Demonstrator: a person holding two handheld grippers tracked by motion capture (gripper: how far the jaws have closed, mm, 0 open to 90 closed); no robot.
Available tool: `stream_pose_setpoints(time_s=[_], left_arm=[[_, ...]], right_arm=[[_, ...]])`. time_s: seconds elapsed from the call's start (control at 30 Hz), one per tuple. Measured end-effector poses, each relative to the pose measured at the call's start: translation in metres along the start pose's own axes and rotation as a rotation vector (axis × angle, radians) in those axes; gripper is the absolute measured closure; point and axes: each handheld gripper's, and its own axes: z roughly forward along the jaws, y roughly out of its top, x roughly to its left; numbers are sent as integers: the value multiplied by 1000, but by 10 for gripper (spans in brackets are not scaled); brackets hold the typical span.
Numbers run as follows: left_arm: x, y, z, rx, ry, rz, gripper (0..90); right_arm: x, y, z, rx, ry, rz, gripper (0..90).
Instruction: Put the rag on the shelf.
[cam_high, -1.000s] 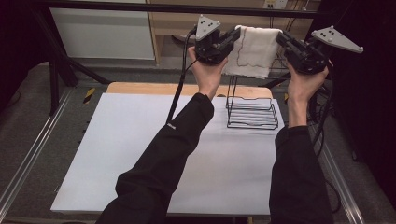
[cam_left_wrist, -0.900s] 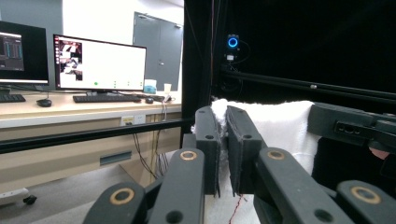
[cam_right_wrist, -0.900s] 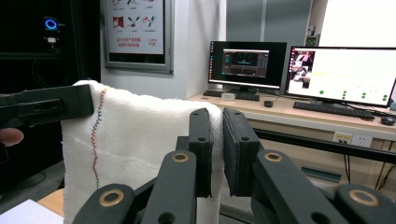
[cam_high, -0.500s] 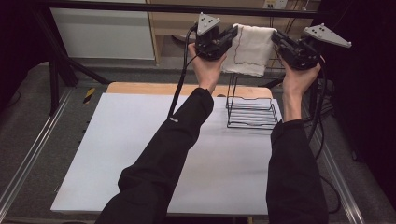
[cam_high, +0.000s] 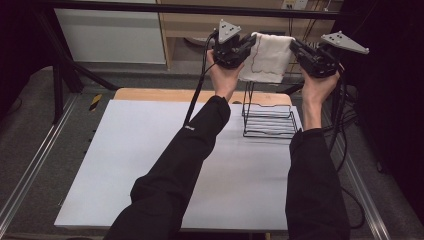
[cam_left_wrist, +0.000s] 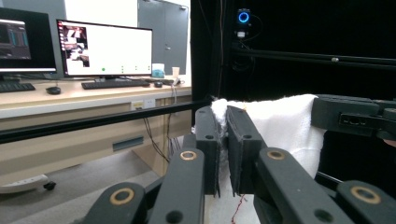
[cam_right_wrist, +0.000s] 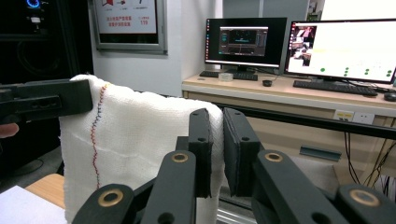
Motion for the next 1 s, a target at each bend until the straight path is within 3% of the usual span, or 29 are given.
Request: stream_pose_setpoints(time_s=[0.67, 1.0], left_arm=[[-33, -31, 21, 66, -76, 0, 834], [-40, -44, 14, 99, -114, 10, 833]], right_arm=[[-29, -23, -29, 54, -60, -14, 824], [-31, -35, -44, 70, -58, -14, 823]])
